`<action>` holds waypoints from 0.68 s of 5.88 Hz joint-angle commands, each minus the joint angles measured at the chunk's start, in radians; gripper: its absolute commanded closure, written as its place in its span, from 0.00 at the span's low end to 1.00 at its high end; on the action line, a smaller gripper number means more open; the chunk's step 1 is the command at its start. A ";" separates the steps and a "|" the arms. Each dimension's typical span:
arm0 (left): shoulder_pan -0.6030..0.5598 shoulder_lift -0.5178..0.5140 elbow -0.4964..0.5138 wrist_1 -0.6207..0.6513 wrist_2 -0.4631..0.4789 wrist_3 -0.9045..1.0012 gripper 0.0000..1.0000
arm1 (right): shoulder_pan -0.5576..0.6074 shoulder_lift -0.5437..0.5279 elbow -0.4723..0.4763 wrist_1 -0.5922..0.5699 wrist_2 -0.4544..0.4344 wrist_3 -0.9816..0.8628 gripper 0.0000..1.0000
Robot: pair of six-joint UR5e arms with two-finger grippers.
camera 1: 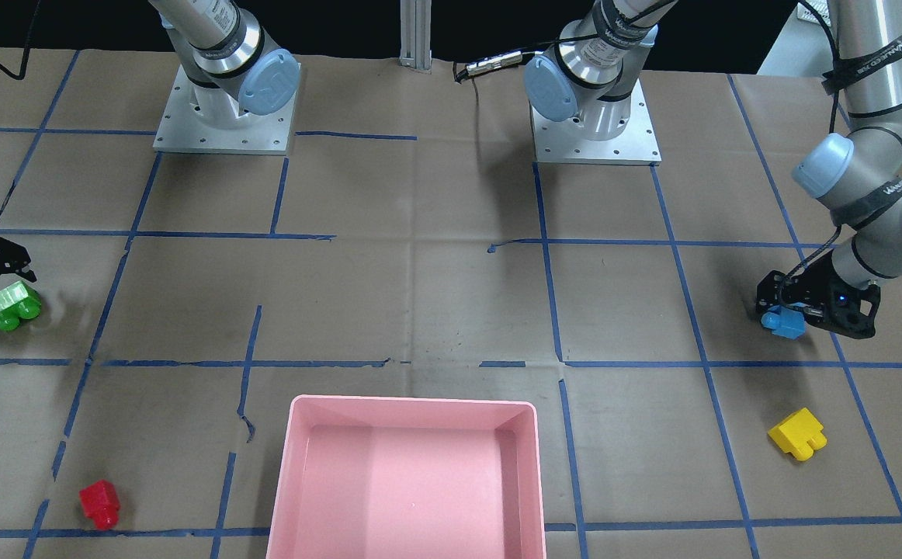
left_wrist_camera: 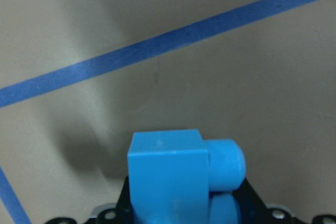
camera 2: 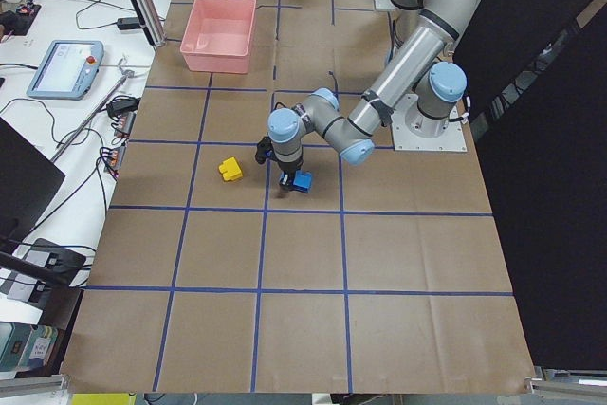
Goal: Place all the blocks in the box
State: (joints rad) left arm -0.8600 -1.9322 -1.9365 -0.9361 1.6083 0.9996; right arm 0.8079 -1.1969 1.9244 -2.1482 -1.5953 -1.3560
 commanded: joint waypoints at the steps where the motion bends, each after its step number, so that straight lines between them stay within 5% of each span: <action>1: -0.058 0.038 0.182 -0.266 -0.004 -0.074 0.97 | 0.004 0.023 0.010 -0.022 0.002 -0.002 0.00; 3: -0.289 0.039 0.350 -0.346 -0.013 -0.248 0.97 | 0.007 0.013 0.005 -0.022 0.029 0.005 0.01; 4: -0.432 0.006 0.445 -0.355 -0.007 -0.483 0.97 | 0.014 0.011 0.005 -0.022 0.067 0.003 0.01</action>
State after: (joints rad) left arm -1.1689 -1.9037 -1.5736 -1.2766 1.5997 0.6954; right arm 0.8168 -1.1835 1.9306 -2.1702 -1.5586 -1.3526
